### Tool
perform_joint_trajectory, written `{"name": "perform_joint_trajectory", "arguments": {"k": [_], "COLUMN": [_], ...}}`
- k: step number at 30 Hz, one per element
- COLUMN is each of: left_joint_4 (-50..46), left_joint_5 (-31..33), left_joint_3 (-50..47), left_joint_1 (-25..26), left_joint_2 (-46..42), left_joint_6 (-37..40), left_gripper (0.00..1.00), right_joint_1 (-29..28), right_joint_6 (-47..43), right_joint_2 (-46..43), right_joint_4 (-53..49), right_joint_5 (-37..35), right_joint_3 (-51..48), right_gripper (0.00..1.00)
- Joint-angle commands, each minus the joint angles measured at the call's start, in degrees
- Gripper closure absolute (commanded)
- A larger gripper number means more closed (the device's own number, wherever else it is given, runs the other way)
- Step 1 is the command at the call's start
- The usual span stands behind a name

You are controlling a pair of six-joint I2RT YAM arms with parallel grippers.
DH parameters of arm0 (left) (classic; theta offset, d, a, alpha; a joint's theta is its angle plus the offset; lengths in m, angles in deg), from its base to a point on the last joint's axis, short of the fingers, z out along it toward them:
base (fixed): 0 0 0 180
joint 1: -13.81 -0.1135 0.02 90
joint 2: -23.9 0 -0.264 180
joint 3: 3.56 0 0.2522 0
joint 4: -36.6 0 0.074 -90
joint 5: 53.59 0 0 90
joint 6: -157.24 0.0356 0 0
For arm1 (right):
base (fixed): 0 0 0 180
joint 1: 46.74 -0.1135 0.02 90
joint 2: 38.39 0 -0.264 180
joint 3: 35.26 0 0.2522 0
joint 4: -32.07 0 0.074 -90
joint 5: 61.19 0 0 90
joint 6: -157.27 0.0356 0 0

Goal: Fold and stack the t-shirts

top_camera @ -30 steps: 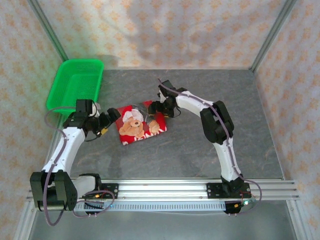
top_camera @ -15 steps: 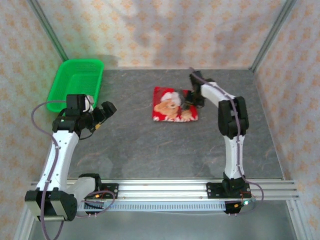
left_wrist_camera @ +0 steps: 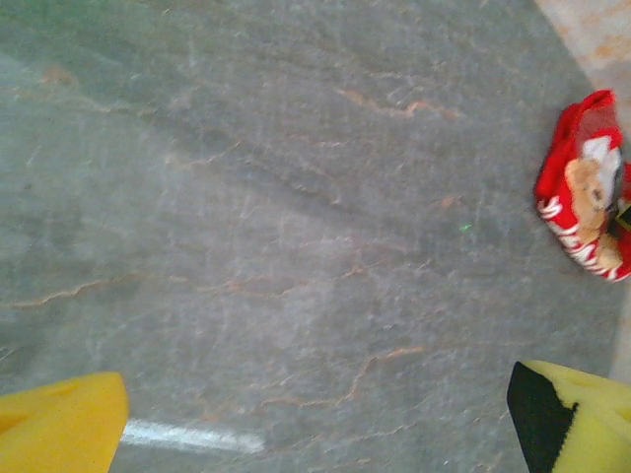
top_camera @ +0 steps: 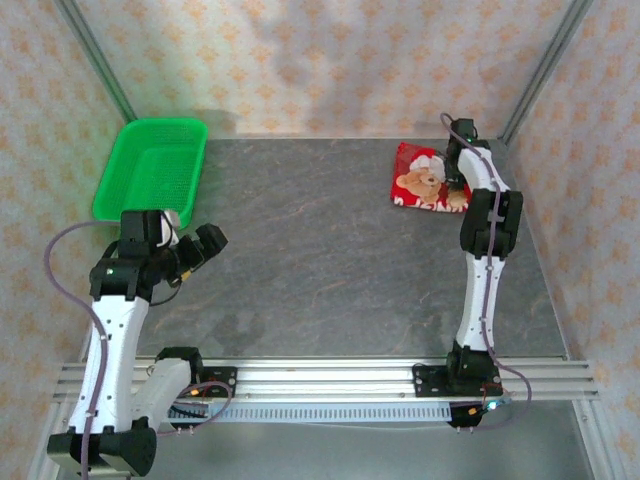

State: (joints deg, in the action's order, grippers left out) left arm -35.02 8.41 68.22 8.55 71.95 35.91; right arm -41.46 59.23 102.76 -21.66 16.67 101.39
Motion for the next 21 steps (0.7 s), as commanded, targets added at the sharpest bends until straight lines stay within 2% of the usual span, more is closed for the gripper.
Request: {"name": "perform_joint_trajectory", "arguments": {"k": [1, 5, 8, 11, 14, 15, 16, 19, 21], "left_joint_4": [-5.3, -3.4, 0.8, 8.7, 14.4, 16.3, 17.5, 24.0, 31.4], "left_joint_5": [2.8, 1.5, 3.3, 4.6, 10.1, 12.3, 16.5, 25.4, 30.7], "left_joint_3": [-0.5, -1.4, -3.8, -7.7, -10.7, -11.9, -13.0, -16.1, -18.8], "left_joint_1": [0.2, 0.2, 0.2, 0.3, 0.4, 0.5, 0.6, 0.8, 1.0], "left_joint_2": [-1.8, -2.8, -3.6, -3.6, -2.8, -2.8, -3.0, -2.8, -0.7], "left_joint_6": [2.9, 1.3, -0.8, -3.7, -3.0, -1.2, 0.0, 4.9, 7.7], "left_gripper": [0.0, 0.0, 0.0, 0.0, 0.0, 0.0, 0.0, 0.0, 0.0], "right_joint_1": [1.3, 2.5, 2.3, 1.4, -0.6, -1.7, -3.4, -5.8, -5.8], "right_joint_6": [-1.9, 4.3, 7.0, 9.6, 11.6, 12.6, 13.5, 17.8, 18.0], "right_joint_2": [1.5, -4.6, -14.0, -24.6, -39.2, -46.8, -54.5, -77.4, -90.1], "right_joint_4": [5.4, 4.3, 0.5, -3.9, -4.9, -2.8, 0.6, 13.5, 20.7], "right_joint_5": [-6.3, -6.4, 0.9, 4.7, 8.3, 10.9, 10.9, 10.7, 9.7], "right_joint_3": [3.6, 6.0, 4.6, -2.9, -19.9, -28.5, -38.5, -68.5, -83.6], "right_gripper": [0.57, 0.4, 0.32, 0.28, 0.23, 0.2, 0.01, 0.01, 0.01]}}
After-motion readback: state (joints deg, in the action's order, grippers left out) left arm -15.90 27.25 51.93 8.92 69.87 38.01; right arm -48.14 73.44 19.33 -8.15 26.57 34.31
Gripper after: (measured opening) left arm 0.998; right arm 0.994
